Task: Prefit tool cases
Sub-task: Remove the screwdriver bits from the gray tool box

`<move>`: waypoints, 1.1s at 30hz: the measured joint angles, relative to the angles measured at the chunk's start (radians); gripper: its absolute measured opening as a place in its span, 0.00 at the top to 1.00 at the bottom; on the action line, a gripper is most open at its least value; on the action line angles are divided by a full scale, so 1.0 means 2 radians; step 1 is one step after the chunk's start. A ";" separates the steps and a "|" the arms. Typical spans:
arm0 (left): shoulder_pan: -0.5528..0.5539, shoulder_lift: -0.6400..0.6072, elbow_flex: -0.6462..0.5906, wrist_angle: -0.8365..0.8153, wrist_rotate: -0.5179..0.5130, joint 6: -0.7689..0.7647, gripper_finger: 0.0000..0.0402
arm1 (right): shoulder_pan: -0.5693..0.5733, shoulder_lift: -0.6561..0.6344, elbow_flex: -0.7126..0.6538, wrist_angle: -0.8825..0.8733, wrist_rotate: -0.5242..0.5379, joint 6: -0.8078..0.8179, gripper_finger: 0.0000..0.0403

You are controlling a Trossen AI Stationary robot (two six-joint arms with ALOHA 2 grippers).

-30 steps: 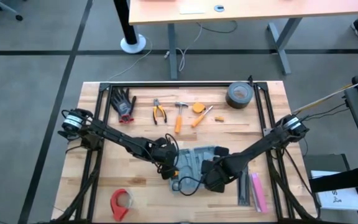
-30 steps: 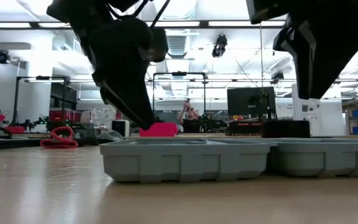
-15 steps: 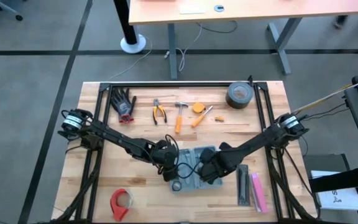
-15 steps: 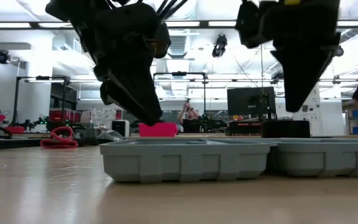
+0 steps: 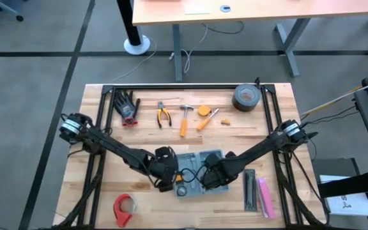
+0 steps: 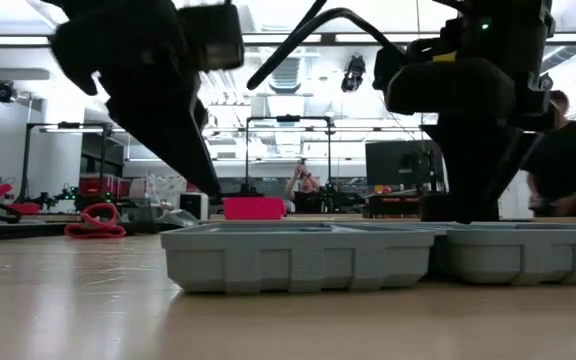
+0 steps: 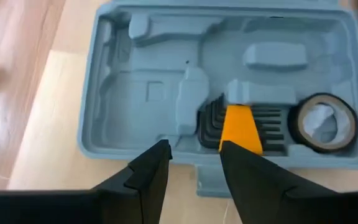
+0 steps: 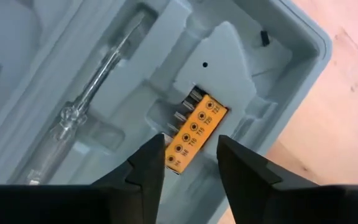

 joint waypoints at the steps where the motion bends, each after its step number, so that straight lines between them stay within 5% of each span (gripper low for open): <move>1: -0.002 -0.001 0.000 0.000 -0.006 0.006 0.61 | 0.000 0.000 0.000 0.000 -0.001 0.009 0.67; 8: -0.004 -0.004 -0.002 0.007 -0.039 0.069 0.60 | 0.000 -0.001 0.000 0.002 -0.050 0.069 0.64; 16: -0.004 -0.045 -0.069 0.114 -0.021 0.161 0.61 | -0.001 -0.001 0.000 0.018 -0.051 0.145 0.64; 33: -0.008 -0.108 -0.154 0.198 -0.008 0.121 0.58 | -0.009 -0.001 0.000 0.017 -0.047 0.197 0.59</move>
